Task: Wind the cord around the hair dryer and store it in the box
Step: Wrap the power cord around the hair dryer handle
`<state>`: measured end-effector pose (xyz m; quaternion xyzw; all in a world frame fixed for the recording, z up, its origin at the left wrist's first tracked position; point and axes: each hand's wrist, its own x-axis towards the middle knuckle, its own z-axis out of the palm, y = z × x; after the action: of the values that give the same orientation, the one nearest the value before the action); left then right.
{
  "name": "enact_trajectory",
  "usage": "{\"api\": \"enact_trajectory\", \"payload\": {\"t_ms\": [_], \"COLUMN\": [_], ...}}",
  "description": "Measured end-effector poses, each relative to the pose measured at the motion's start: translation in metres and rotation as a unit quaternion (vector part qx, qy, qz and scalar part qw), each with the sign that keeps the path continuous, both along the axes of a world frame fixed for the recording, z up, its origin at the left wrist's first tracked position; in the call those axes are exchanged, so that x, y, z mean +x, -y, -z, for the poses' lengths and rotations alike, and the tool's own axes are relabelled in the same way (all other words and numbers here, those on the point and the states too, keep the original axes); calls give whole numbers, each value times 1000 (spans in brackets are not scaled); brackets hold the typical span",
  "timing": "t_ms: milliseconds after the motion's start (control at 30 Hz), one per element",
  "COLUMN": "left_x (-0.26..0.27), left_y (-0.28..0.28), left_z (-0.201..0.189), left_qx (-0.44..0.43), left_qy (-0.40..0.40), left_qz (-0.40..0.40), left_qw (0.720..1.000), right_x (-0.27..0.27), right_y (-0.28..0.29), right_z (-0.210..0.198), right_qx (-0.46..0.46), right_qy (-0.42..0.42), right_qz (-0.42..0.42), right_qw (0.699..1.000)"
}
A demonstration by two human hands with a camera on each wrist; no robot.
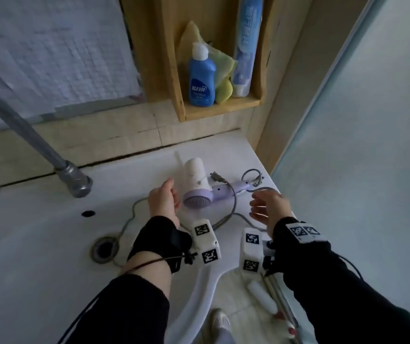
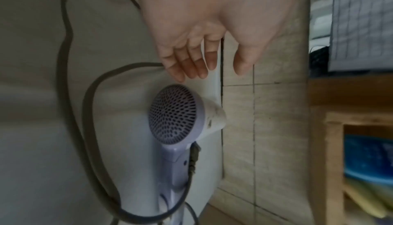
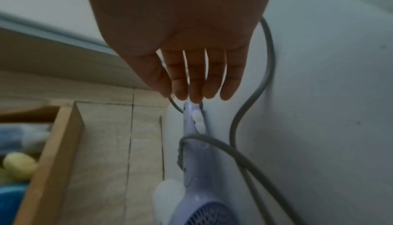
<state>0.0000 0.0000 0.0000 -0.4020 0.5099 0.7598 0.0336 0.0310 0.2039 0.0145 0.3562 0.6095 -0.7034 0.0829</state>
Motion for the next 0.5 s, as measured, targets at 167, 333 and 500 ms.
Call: {"api": "enact_trajectory", "payload": {"t_ms": [167, 333, 500], "left_x": [-23, -33, -36], "left_y": [-17, -18, -29], "left_z": [17, 28, 29], "left_qx": [-105, -141, -191], "left_qy": [-18, 5, 26], "left_qz": [76, 120, 174], "left_qw": [991, 983, 966], "right_x": [-28, -46, -48], "right_y": [3, 10, 17], "right_z": [20, 31, 36], "right_qx": [63, 141, 225], "right_qy": [-3, -19, -25], "right_qz": [-112, -154, -212], "right_qw": [992, 978, 951]}}
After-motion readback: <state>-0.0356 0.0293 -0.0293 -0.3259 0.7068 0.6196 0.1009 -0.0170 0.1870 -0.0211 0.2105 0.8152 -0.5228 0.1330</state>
